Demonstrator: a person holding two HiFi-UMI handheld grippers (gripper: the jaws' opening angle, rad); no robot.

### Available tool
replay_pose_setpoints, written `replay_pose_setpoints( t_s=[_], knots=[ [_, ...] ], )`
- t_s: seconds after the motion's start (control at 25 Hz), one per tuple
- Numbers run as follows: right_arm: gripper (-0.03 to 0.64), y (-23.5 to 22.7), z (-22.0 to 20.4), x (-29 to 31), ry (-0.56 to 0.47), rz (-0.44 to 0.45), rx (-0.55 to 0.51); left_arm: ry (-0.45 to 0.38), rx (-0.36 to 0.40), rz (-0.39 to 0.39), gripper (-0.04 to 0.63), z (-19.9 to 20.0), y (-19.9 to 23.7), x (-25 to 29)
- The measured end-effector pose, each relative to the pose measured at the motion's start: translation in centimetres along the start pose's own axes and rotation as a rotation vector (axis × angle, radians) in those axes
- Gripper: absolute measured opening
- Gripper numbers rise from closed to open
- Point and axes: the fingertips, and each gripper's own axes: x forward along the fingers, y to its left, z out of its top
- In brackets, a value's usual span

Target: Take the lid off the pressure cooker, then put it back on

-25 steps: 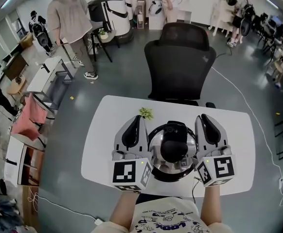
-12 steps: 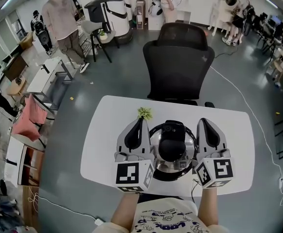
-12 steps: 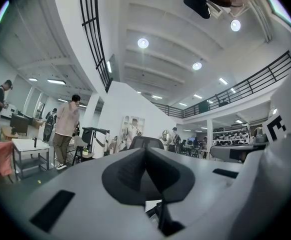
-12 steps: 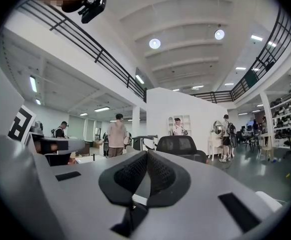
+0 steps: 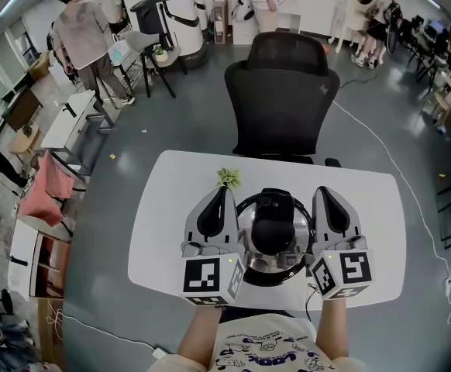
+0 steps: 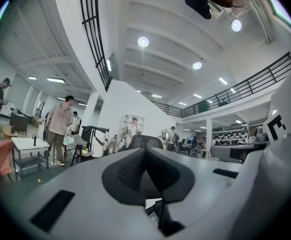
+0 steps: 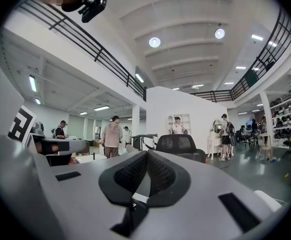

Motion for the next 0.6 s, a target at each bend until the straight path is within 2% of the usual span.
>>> replay_pose_setpoints(
  t_s=[0.6],
  knots=[
    [0.011,0.45,-0.10,-0.08,0.006,-0.008,-0.005,0.009,-0.008,-0.005,0.014,-0.17,0.41,-0.26]
  ],
)
